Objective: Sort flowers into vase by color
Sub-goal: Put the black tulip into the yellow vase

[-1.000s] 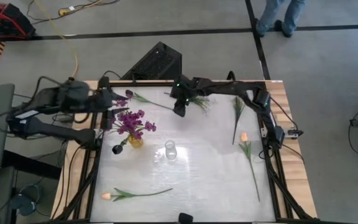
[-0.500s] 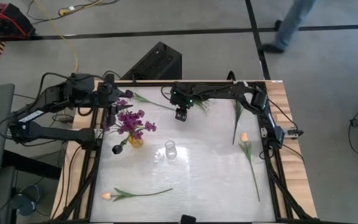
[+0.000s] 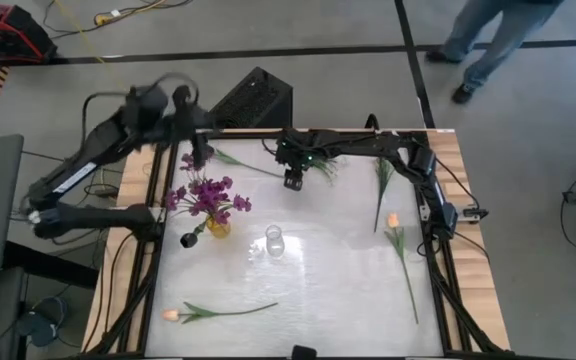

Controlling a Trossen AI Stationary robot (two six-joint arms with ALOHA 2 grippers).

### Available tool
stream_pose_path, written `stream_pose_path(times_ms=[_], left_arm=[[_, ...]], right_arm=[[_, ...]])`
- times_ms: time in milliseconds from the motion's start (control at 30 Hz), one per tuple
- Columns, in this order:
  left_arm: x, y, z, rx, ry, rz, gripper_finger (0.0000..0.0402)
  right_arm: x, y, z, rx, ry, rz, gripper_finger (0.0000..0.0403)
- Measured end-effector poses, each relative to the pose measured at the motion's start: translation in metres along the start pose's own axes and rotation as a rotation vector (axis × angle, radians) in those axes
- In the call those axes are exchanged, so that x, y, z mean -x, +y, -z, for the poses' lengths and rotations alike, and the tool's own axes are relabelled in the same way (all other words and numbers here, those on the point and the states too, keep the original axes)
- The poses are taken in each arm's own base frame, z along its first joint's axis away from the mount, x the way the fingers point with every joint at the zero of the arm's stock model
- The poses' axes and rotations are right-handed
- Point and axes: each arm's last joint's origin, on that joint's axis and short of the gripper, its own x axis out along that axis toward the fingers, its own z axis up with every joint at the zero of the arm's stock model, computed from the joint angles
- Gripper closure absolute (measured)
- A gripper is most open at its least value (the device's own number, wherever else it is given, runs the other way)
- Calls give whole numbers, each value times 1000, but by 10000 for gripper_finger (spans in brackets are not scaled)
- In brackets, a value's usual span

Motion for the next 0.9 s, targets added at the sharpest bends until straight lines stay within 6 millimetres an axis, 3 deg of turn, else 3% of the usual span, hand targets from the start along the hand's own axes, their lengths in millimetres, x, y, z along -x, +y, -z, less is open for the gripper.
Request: stream_pose_path(times_ms=[167, 333, 600, 900], left_arm=[[-50, 52, 38, 110, 88, 21, 252], [-102, 69, 78, 118, 230, 89, 252], [-167, 45, 120, -63, 439, 285, 263], [-203, 10, 150, -208, 592, 496, 264]], right_arm=[[15, 11, -1, -4, 16, -15, 178], [28, 30, 1, 26, 70, -42, 178], [34, 63, 7, 100, 147, -88, 178], [31, 75, 29, 122, 168, -98, 178]])
